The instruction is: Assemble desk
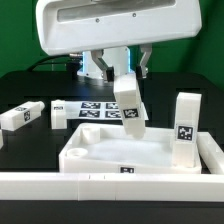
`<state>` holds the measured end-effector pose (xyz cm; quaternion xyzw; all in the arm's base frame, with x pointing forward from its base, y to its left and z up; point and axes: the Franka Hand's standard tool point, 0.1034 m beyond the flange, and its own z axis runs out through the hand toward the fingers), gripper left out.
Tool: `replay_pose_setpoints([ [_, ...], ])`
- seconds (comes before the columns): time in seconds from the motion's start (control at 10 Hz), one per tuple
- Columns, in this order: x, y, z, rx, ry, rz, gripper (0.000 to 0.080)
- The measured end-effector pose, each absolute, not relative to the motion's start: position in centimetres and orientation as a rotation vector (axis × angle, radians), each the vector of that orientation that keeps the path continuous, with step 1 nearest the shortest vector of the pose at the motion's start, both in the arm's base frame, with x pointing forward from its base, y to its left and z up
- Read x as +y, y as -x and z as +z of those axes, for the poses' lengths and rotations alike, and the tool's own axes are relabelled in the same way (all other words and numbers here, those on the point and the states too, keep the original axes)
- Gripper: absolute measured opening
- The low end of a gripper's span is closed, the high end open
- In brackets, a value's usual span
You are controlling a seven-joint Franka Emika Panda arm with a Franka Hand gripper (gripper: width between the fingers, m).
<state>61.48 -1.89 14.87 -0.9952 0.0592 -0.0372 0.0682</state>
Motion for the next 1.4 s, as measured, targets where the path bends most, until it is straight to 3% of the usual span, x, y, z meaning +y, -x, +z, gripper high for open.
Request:
replay_pose_setpoints([
  [0.4,-4.3,-62.9,17.6,0.163,3.021,-0.5,0.0284],
  [0.8,-4.4,-62.6,17.2,0.154,3.03,-0.54,0.0284],
  [1.2,-8.2,-60.4,17.6,0.066,3.079,-0.625,0.0285],
  [1.4,-8.5,-60.5,17.5,0.072,3.083,-0.664,0.0285],
])
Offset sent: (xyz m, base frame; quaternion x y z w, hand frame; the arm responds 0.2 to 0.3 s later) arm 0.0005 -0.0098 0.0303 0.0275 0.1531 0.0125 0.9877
